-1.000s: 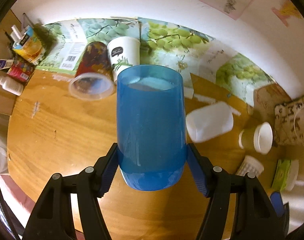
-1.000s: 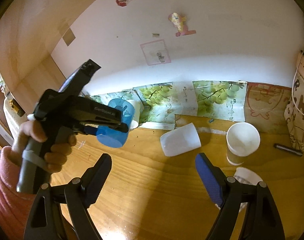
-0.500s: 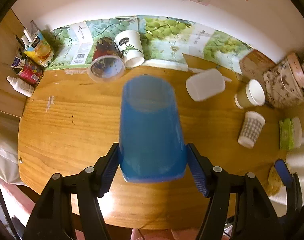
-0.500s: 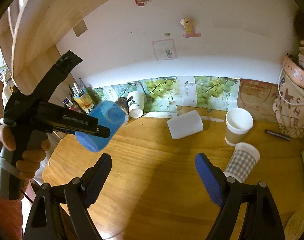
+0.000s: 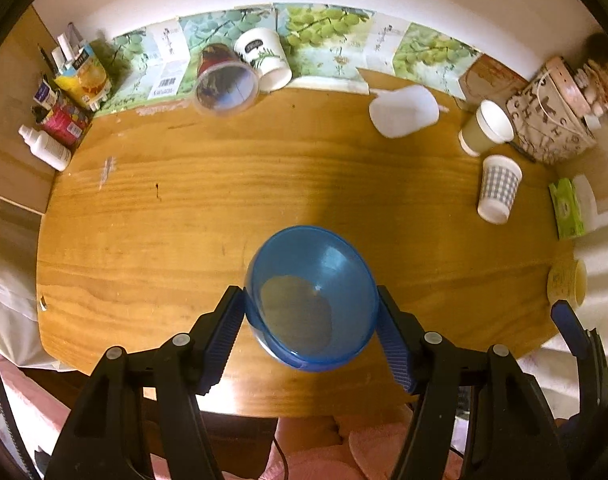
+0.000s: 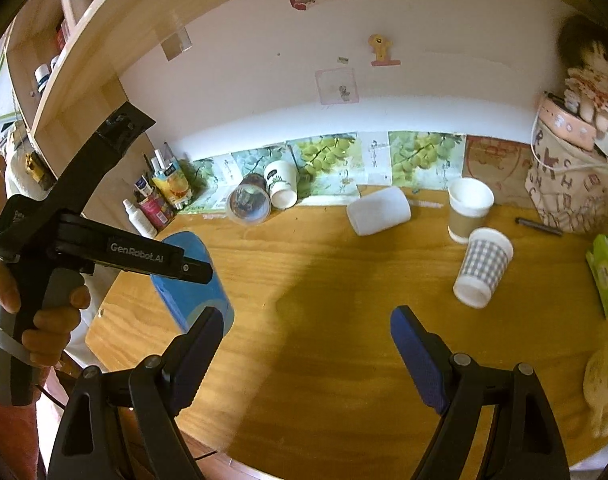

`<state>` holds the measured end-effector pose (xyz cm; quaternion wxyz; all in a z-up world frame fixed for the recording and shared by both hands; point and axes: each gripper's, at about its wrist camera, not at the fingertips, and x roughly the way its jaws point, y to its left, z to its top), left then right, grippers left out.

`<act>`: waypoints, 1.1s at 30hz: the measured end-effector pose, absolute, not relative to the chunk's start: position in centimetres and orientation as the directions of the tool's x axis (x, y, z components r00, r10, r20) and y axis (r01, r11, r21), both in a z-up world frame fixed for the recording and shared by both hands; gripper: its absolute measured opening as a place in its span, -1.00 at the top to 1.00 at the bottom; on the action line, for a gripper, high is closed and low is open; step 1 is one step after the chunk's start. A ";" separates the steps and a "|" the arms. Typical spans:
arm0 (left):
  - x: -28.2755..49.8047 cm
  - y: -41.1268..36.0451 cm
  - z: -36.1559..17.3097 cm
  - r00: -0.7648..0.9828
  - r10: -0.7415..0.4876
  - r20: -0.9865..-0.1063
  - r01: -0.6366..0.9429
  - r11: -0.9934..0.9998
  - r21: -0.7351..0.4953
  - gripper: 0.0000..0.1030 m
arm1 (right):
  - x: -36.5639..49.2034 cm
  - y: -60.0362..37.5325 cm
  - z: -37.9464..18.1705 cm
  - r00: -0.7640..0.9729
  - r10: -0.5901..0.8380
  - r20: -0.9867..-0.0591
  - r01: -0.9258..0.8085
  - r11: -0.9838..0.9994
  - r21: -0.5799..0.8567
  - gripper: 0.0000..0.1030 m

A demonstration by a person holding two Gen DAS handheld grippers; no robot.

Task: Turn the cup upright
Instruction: 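Lift the blue cup with the left gripper and rotate it, then carry the blue cup with the left gripper toward the right gripper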

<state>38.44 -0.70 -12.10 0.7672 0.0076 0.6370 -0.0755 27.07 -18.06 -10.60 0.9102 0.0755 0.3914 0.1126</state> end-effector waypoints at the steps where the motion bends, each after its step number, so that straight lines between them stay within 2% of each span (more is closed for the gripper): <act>1: 38.1 -0.5 -12.3 0.171 -0.108 -0.979 0.129 0.988 -0.087 -0.33 | 26.6 -17.8 -10.7 0.669 0.259 -0.697 -0.137 0.964 0.226 -0.67; 14: 36.1 -0.9 -13.7 0.134 -0.121 -0.983 0.213 0.973 -0.091 -0.32 | 23.1 -17.3 -11.8 0.664 0.195 -0.722 -0.043 0.974 0.224 -0.67; 33: 34.8 -7.4 -16.4 0.019 -0.094 -0.995 0.275 0.958 -0.086 -0.32 | 24.8 -23.1 -13.1 0.619 0.204 -0.758 -0.044 0.973 0.225 -0.67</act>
